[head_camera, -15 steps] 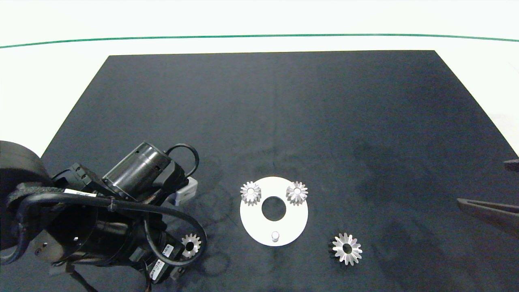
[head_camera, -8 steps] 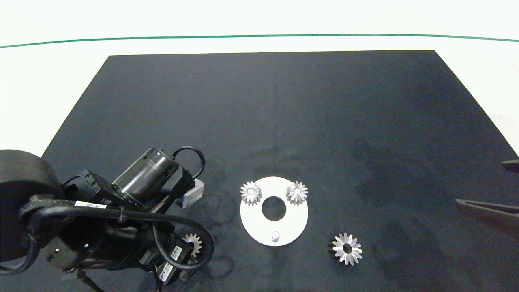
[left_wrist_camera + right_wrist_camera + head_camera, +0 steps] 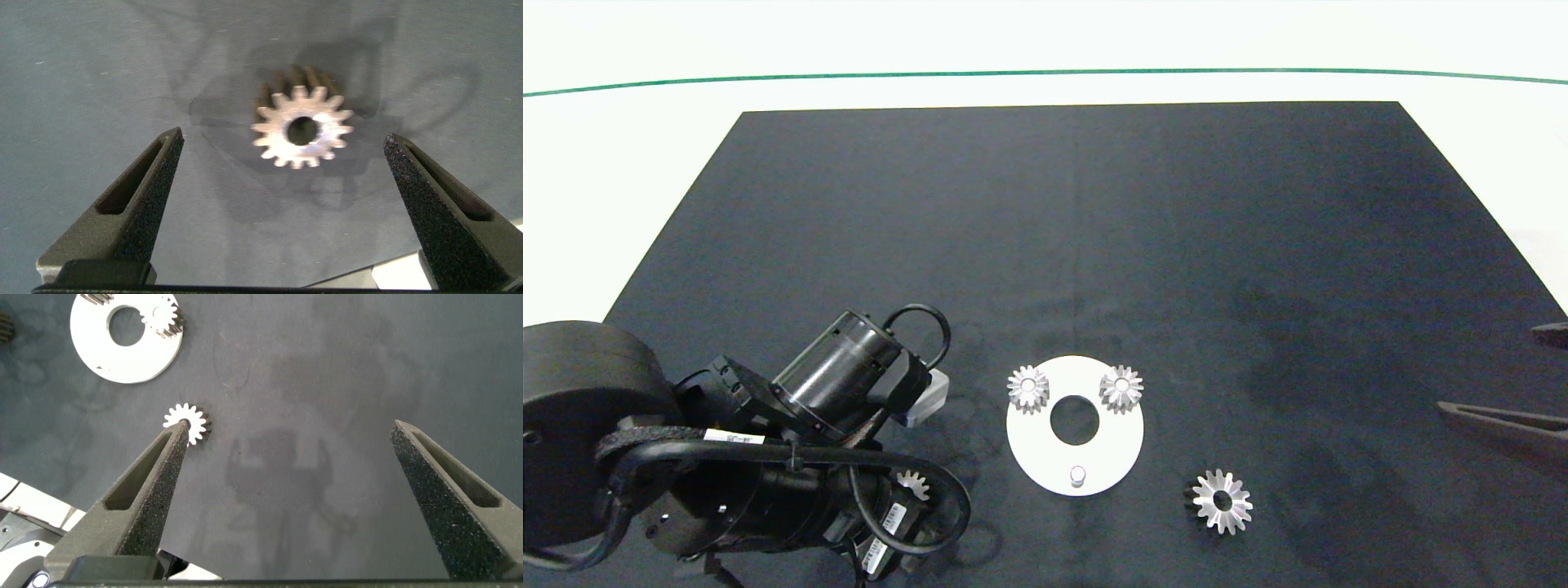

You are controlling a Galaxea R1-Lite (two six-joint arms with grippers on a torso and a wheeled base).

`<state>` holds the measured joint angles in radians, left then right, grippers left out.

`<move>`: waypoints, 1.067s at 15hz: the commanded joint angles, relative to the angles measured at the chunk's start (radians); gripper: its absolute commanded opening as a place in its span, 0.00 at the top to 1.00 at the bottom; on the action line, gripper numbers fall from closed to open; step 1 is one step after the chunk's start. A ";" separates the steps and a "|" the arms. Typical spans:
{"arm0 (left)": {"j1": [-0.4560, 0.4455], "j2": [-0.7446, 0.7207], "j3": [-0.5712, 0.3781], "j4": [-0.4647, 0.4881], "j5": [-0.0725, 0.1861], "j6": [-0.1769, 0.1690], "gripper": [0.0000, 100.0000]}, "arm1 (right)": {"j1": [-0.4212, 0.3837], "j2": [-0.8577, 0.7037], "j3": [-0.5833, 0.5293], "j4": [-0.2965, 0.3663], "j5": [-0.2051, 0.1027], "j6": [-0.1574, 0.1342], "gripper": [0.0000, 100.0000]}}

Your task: Remove an incorrectly installed larger gear and replace it with the correct smaller gear

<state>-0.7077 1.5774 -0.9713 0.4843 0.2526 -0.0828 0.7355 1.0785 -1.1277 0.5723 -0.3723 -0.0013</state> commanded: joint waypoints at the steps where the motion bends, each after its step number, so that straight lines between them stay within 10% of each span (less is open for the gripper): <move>1: -0.013 0.006 0.002 -0.018 0.001 -0.002 0.00 | 0.001 0.003 0.000 0.003 0.000 0.000 0.00; 16: -0.026 0.039 0.005 -0.052 -0.007 0.000 0.27 | 0.001 0.006 0.002 0.003 0.000 0.000 0.00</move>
<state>-0.7340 1.6153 -0.9683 0.4291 0.2438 -0.0817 0.7360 1.0838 -1.1243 0.5719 -0.3704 -0.0013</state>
